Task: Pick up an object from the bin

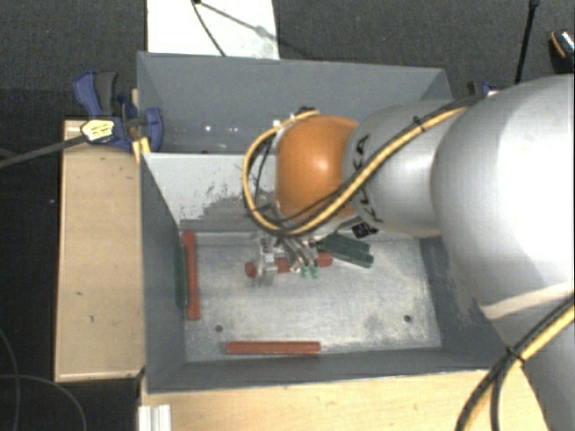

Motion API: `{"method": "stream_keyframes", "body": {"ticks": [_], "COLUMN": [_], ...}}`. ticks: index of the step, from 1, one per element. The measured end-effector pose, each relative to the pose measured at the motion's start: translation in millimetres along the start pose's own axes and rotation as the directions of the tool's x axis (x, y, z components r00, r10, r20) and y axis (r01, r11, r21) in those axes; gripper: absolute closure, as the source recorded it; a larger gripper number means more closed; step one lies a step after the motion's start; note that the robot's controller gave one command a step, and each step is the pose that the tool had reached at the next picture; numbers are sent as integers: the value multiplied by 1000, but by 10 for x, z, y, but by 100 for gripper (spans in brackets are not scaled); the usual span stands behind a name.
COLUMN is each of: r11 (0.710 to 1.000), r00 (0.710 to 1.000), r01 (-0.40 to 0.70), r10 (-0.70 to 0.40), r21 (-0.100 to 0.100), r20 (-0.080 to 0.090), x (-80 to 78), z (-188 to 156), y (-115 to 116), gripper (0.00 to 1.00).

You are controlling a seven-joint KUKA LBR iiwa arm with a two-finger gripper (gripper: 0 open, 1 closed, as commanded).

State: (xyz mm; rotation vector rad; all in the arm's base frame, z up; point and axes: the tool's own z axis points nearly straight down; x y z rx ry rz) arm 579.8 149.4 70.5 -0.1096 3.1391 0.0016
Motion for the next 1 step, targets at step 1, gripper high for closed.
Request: {"method": "stream_keyframes", "body": {"ticks": [1], "r11": [1000], "r00": [1000], "r01": [5], "r10": [-5], "r21": [-1], "r20": [9], "x": [115], "z": [-1519], "y": [53], "gripper": [100]}}
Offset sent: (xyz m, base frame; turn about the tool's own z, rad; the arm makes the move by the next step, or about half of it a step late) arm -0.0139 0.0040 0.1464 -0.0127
